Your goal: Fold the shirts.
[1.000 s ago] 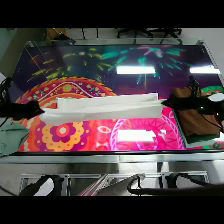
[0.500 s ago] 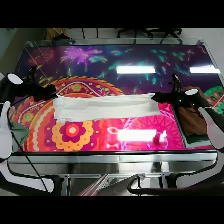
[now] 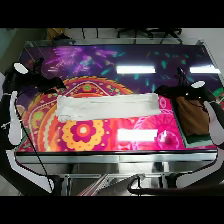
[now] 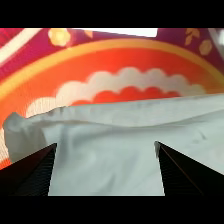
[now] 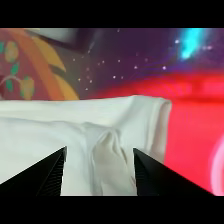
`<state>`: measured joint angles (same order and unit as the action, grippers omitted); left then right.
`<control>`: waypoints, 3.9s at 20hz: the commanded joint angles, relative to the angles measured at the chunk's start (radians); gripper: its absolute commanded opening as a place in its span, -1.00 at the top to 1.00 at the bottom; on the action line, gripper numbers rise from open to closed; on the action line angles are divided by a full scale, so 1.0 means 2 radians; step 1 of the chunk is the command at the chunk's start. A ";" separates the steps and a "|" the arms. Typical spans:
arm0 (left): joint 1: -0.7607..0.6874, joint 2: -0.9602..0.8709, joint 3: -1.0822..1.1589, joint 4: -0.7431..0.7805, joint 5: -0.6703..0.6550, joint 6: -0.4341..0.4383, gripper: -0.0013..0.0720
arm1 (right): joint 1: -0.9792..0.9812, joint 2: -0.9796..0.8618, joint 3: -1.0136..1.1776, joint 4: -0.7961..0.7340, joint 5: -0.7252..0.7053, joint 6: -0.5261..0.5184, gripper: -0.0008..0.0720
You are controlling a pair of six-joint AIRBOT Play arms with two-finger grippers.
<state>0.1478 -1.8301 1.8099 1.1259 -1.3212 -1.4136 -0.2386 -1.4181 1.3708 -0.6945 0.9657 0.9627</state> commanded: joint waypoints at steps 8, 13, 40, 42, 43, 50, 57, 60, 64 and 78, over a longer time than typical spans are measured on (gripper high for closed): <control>0.002 0.035 0.023 -0.001 -0.085 -0.007 -0.91 | -0.009 -0.058 0.024 -0.040 0.051 0.046 -0.56; -0.001 0.035 0.023 -0.019 -0.094 -0.010 -0.90 | -0.010 -0.072 0.024 -0.040 0.068 0.052 0.26; -0.375 -0.192 0.132 -0.142 0.057 -0.044 0.93 | -0.037 0.092 0.238 0.034 0.300 0.116 0.93; -0.347 -0.146 0.132 -0.172 0.023 -0.011 0.93 | -0.033 0.092 0.238 0.064 0.299 0.118 0.93; -0.328 -0.117 0.132 -0.186 0.004 0.005 0.93 | -0.027 0.091 0.238 0.084 0.297 0.117 0.93; -0.148 0.146 0.132 -0.273 -0.057 0.055 0.93 | 0.154 0.052 0.238 0.113 0.182 0.117 0.93; -0.037 0.312 0.049 -0.272 -0.081 0.104 0.93 | 0.446 -0.132 0.238 0.112 -0.133 0.051 0.89; -0.033 0.367 -0.062 -0.272 -0.067 0.134 0.93 | 0.507 -0.209 0.238 0.116 -0.221 0.034 -0.06; -0.033 0.406 -0.162 -0.273 -0.037 0.157 0.93 | 0.463 -0.183 0.238 0.108 -0.159 0.027 -0.06; -0.033 0.411 -0.143 -0.273 -0.038 0.151 0.93 | 0.168 -0.062 0.175 -0.104 0.170 0.162 -0.79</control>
<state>0.0811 -1.0088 1.5154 0.5793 -1.3903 -1.1030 0.1295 -1.5181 1.7737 -0.8284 1.2278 1.2461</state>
